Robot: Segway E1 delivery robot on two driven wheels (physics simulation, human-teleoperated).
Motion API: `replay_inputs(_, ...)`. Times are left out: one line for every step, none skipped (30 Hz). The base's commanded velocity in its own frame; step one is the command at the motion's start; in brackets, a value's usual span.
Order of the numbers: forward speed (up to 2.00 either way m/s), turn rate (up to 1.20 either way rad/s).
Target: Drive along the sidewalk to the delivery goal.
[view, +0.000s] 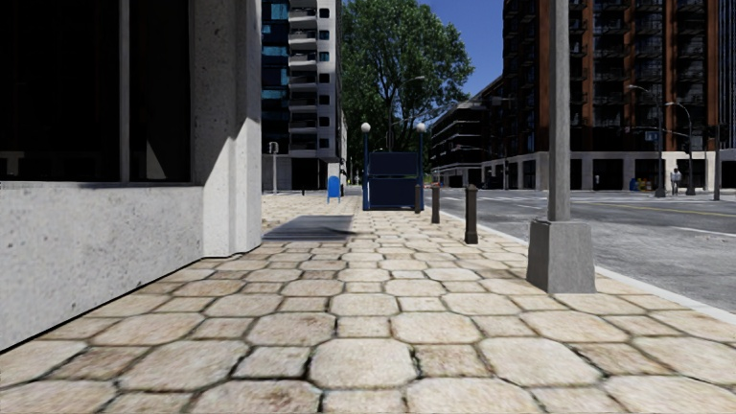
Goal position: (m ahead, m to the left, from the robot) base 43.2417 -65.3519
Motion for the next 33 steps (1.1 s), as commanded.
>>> replay_inputs(2.0, 0.0)
replay_inputs(2.0, 0.0)
replay_inputs(2.0, 0.0)
replay_inputs(2.0, 0.0)
replay_inputs(2.0, 0.0)
replay_inputs(2.0, 0.0)
replay_inputs(2.0, 0.0)
replay_inputs(2.0, 0.0)
replay_inputs(2.0, 0.0)
replay_inputs(2.0, 0.0)
replay_inputs(2.0, 0.0)
replay_inputs(2.0, 0.0)
replay_inputs(2.0, 0.0)
replay_inputs(2.0, 0.0)
replay_inputs(2.0, 0.0)
replay_inputs(2.0, 0.0)
replay_inputs(2.0, 0.0)
replay_inputs(2.0, 0.0)
replay_inputs(2.0, 0.0)
replay_inputs(2.0, 0.0)
replay_inputs(2.0, 0.0)
replay_inputs(2.0, 0.0)
replay_inputs(2.0, 0.0)
replay_inputs(2.0, 0.0)
replay_inputs(2.0, 0.0)
replay_inputs(2.0, 0.0)
replay_inputs(2.0, 0.0)
replay_inputs(2.0, 0.0)
replay_inputs(2.0, 0.09)
replay_inputs(2.0, 0.1)
replay_inputs(2.0, 0.1)
replay_inputs(2.0, 0.11)
replay_inputs(2.0, 0.11)
